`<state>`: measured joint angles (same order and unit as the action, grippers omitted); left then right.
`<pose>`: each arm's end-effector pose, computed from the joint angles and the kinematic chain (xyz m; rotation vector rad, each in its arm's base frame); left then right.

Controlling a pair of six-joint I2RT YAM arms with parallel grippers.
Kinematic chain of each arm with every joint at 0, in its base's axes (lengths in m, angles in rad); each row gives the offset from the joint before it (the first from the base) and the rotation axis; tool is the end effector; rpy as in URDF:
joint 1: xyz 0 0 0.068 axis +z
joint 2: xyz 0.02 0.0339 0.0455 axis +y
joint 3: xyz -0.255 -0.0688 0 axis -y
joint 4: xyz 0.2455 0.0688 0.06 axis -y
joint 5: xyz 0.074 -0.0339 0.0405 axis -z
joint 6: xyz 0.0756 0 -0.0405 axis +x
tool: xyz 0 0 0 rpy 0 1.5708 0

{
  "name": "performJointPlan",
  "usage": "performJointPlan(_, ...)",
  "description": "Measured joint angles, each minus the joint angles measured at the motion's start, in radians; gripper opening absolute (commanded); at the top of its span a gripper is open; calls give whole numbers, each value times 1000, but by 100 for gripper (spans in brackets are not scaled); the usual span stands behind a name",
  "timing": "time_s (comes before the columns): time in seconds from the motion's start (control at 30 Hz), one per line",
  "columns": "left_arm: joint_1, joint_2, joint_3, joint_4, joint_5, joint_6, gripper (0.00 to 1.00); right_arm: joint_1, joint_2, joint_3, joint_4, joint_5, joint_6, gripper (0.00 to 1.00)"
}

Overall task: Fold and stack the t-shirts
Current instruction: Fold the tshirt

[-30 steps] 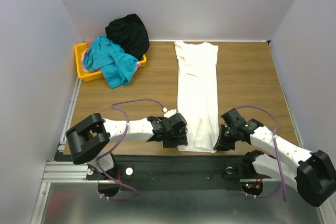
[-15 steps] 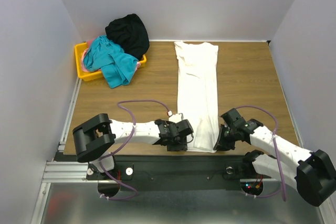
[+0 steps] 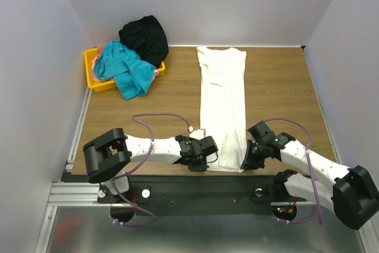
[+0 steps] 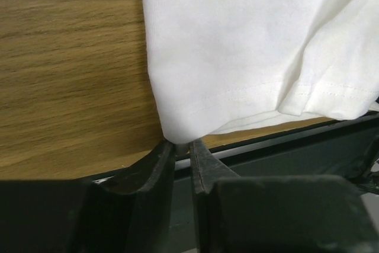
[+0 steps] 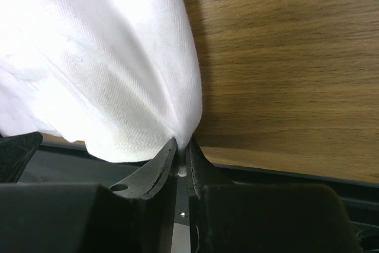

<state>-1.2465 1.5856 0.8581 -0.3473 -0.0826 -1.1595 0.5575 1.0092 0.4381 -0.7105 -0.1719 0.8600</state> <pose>0.1073 -0.2995 0.1187 0.0932 2.8200 -0.6247 0.1336 0.0985 0.1048 0.4142 2.9672 0.4799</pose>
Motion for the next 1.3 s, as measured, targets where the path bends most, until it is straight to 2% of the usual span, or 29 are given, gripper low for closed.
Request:
performJointPlan(0.03, 0, 1, 0, -1, -1, 3, 16, 0, 1, 1, 0, 0, -1, 15)
performJointPlan(0.07, 0, 2, 1, 0, -1, 5, 8, 0, 5, 3, -1, 0, -3, 14)
performJointPlan(0.17, -2, 9, 8, -2, 0, 13, 0, 0, 17, 21, -11, 10, -18, 7)
performJointPlan(0.27, -3, 11, 11, -3, 1, 21, 0, 0, 17, 46, -30, 27, -29, 1)
performJointPlan(0.73, 13, -13, 56, -56, -10, 64, 0, 0, 58, 235, -94, 86, -54, 0)
performJointPlan(0.97, 115, -72, 75, -57, -11, 136, 0, 0, 143, 319, -100, 117, -69, 0)
performJointPlan(1.3, 288, -69, 143, -45, 26, 307, 0, 0, 287, 475, -101, 226, -107, 0)
